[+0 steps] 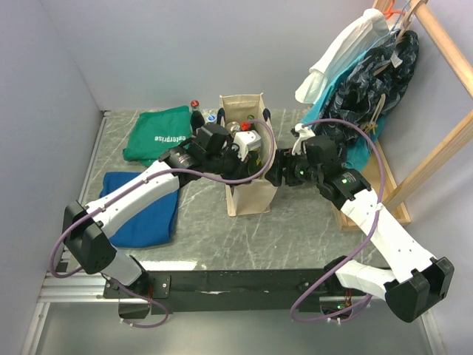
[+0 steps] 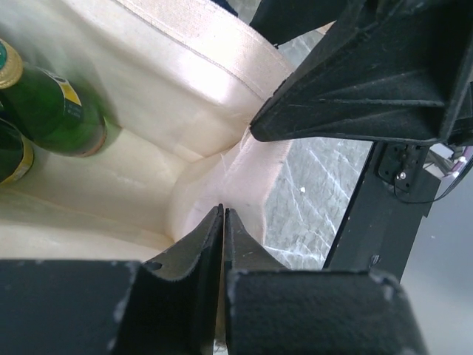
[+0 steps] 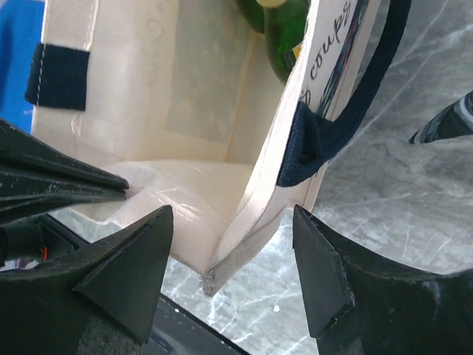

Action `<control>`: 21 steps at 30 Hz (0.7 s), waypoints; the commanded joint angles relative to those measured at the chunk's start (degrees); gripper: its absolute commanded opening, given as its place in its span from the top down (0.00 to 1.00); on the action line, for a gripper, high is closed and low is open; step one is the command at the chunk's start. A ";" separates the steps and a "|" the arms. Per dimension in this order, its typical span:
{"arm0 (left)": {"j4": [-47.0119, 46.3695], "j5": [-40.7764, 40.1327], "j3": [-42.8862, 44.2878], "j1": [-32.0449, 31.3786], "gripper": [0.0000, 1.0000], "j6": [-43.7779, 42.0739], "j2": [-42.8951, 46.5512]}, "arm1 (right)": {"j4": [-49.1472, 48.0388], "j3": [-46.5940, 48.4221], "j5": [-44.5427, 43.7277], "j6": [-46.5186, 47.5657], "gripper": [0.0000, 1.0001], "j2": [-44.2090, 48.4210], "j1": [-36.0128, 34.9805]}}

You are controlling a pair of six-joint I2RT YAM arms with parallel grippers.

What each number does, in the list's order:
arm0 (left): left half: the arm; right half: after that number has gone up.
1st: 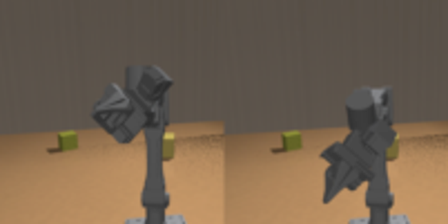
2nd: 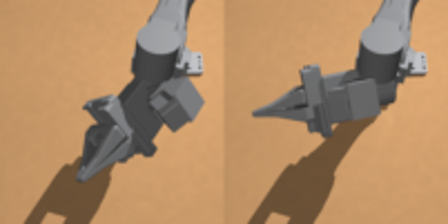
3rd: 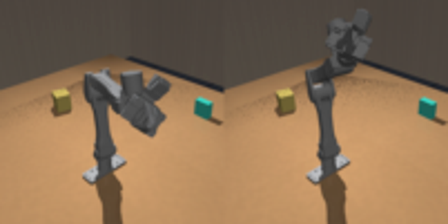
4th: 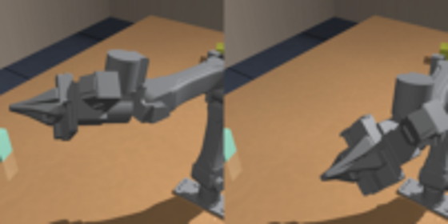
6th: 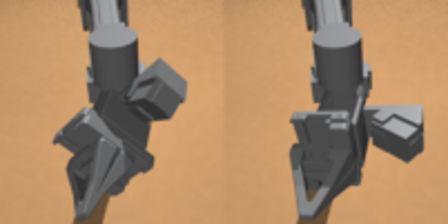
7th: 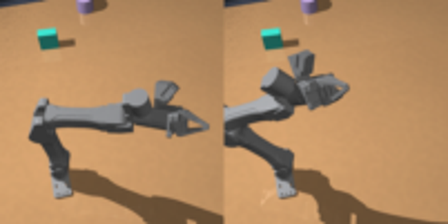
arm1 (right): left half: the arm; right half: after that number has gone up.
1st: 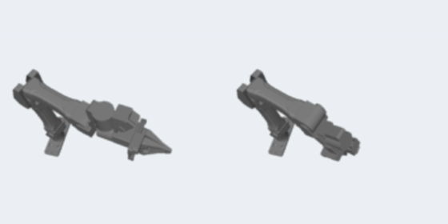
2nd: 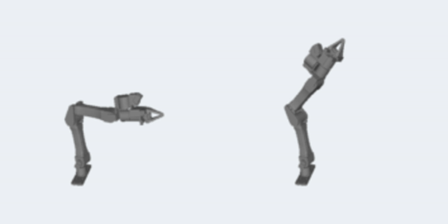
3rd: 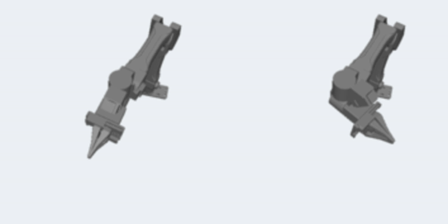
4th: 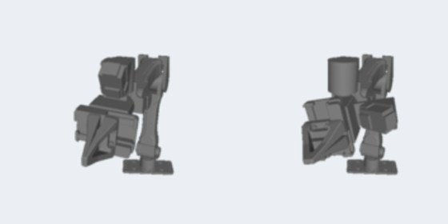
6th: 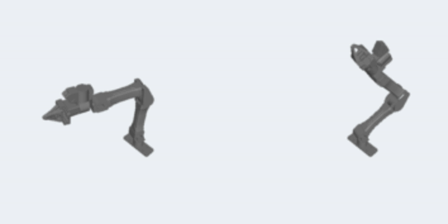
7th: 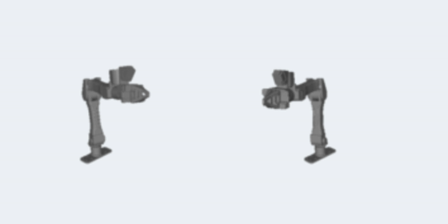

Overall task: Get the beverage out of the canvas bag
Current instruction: Adjust the canvas bag at the center of the board.

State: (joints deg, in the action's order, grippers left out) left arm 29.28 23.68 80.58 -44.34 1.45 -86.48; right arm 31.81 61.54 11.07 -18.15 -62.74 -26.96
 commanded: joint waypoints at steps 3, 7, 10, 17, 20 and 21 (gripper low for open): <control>-0.88 -5.03 -1.38 -0.75 0.89 0.74 0.69 | 3.96 0.07 1.15 2.68 0.28 0.69 -0.20; -3.96 -14.34 -1.65 -0.75 0.77 3.46 1.84 | 4.84 -0.01 0.97 3.38 0.28 0.69 -0.11; -7.47 -19.19 -1.30 -0.75 0.53 5.13 3.33 | 5.01 -0.19 0.53 3.48 0.28 0.87 -0.11; -12.93 -23.50 3.35 -0.75 0.24 5.67 2.63 | 5.10 -0.37 1.15 3.83 0.28 0.69 -0.20; -13.63 -23.51 6.17 -0.75 0.18 5.84 0.61 | 5.19 -0.54 0.97 3.91 0.28 0.95 -0.37; -13.98 -25.25 7.22 -0.75 0.18 5.84 -0.18 | 5.45 -0.54 0.80 3.91 0.28 1.21 -0.29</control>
State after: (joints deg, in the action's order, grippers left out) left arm 19.88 2.24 82.67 -44.97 6.81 -85.47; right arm 34.94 61.54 12.08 -15.51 -62.72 -26.98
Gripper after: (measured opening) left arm 0.806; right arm 0.717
